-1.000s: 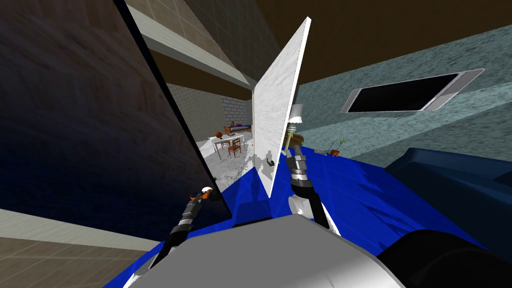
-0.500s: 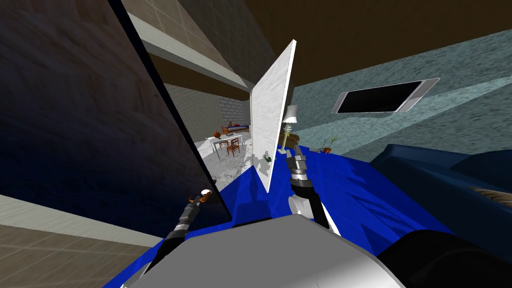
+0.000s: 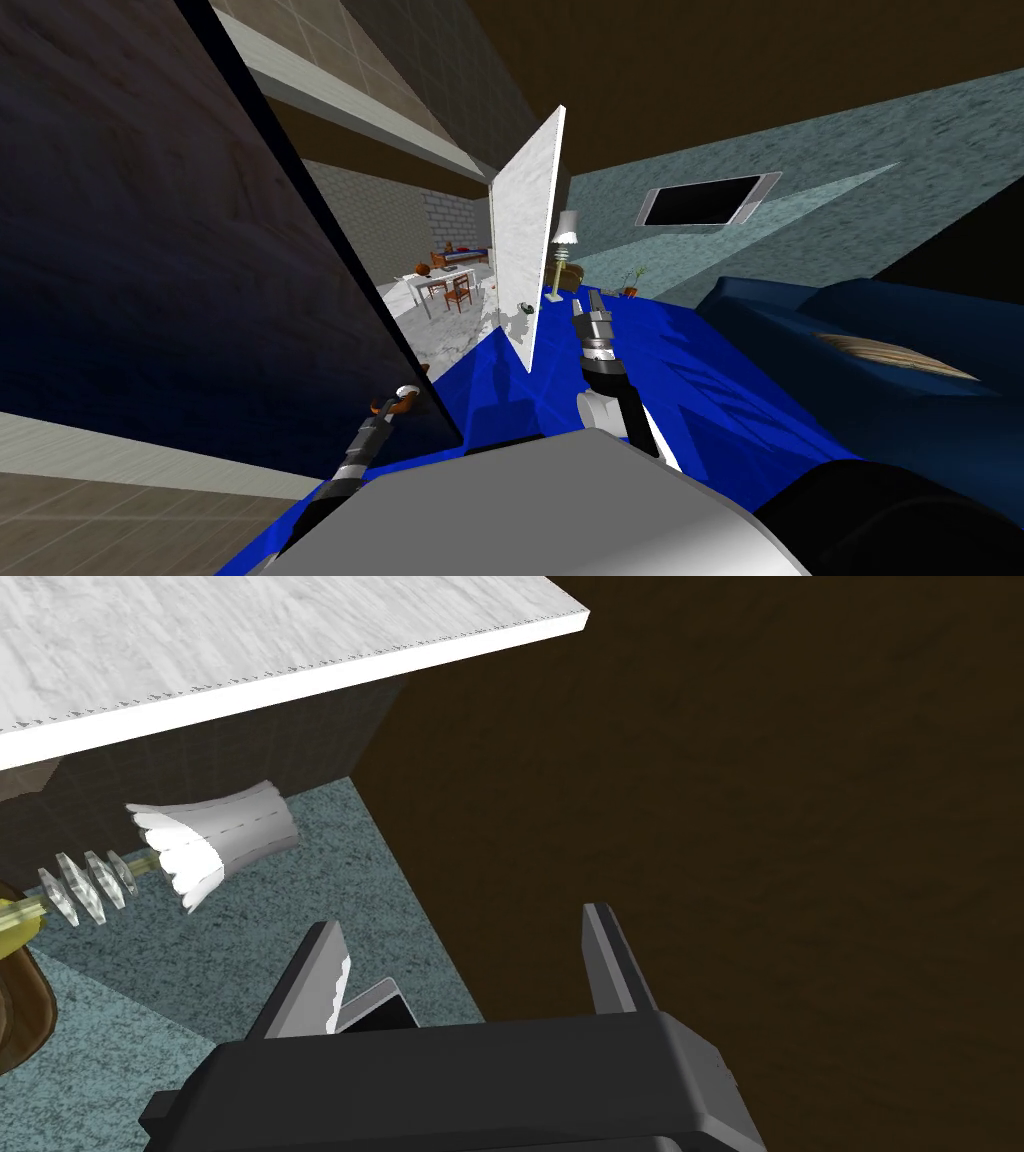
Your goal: Pull the door open
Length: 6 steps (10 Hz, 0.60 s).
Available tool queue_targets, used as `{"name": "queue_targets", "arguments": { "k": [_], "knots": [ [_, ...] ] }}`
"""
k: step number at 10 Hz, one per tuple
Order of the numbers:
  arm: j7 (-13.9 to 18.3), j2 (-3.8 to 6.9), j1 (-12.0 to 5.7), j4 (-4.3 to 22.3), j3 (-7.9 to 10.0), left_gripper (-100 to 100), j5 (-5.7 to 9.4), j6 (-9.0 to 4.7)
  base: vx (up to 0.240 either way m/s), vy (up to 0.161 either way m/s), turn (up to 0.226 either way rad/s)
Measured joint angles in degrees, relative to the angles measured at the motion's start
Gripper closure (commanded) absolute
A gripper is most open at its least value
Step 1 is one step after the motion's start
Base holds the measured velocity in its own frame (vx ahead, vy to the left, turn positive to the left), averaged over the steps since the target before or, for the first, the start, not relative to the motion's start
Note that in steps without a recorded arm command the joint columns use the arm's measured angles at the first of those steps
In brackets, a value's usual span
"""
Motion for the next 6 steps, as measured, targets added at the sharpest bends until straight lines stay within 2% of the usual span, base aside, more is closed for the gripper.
{"name": "queue_targets", "arguments": {
  "k": [1,3,4,5,6],
  "knots": [
    [0.44,0.72,0.80,-0.45,-0.66,100,0.19,-0.70,-0.210,0.073,-0.132],
    [0.87,1.32,1.88,-0.68,-1.82,100,0.46,-2.00,-0.172,0.047,-0.105],
    [1.16,1.54,2.16,-0.42,-2.25,100,0.54,-2.66,-0.068,0.019,-0.015],
    [1.22,1.53,2.30,-0.31,-2.35,100,0.52,-2.71,-0.099,0.046,-0.082],
    [1.65,0.82,1.67,0.92,-1.39,100,-0.64,-2.69,-0.143,0.059,-0.149]
  ]
}}
